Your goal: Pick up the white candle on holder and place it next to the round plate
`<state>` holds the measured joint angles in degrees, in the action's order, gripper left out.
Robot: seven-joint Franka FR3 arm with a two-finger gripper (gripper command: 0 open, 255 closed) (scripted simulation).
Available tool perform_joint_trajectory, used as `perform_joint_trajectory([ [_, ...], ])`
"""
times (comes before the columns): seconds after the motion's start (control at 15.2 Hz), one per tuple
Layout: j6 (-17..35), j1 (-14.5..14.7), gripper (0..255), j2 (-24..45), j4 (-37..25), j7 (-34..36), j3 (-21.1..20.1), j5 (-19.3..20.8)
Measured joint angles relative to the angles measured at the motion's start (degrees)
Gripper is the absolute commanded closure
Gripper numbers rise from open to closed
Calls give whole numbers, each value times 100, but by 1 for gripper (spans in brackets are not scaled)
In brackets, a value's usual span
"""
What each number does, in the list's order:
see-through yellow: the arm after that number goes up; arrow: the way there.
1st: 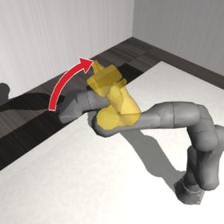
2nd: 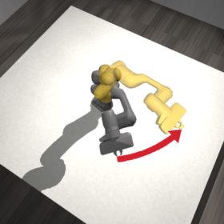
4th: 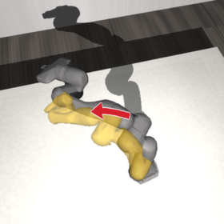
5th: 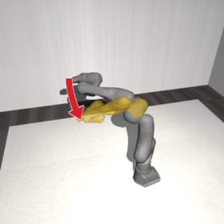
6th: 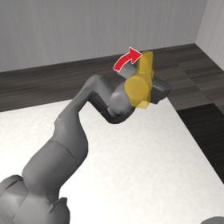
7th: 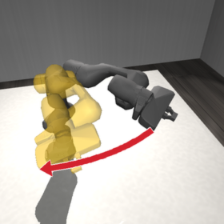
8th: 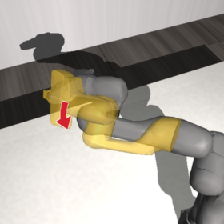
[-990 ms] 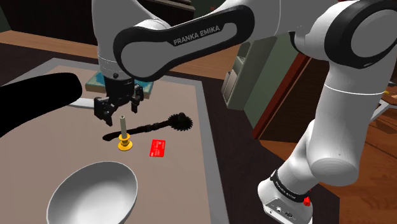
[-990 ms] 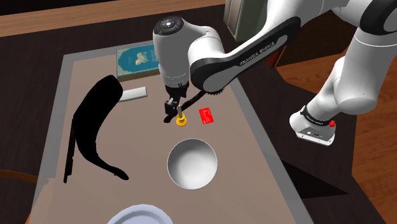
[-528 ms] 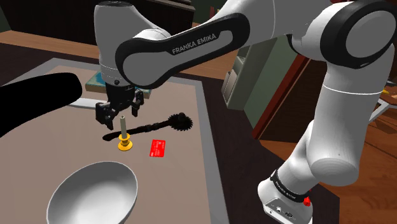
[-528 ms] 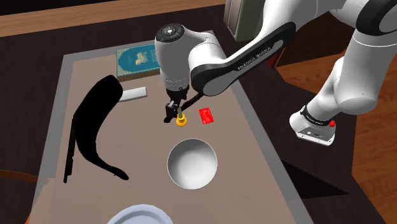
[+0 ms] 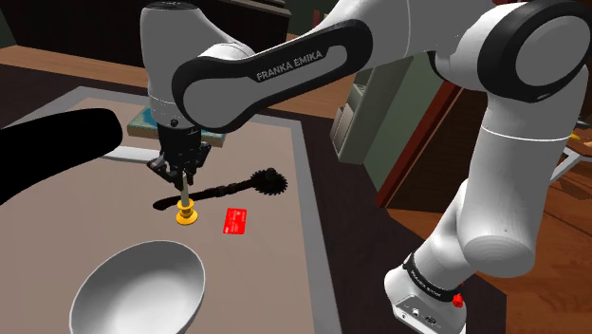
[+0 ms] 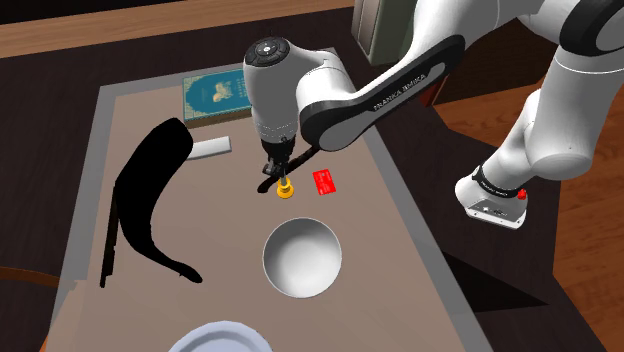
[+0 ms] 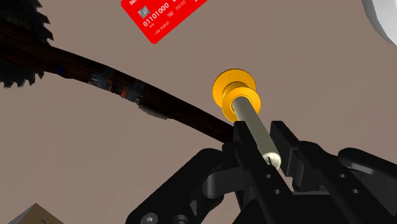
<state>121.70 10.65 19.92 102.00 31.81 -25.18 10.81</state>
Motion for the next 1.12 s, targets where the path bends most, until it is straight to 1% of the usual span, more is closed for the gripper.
perform_joint_trajectory([
  [0.4, -33, 0, 255, -11, -23, -5, -4, -8],
  [1.12, -737, -38, 255, -302, -470, -129, -71, -184],
])
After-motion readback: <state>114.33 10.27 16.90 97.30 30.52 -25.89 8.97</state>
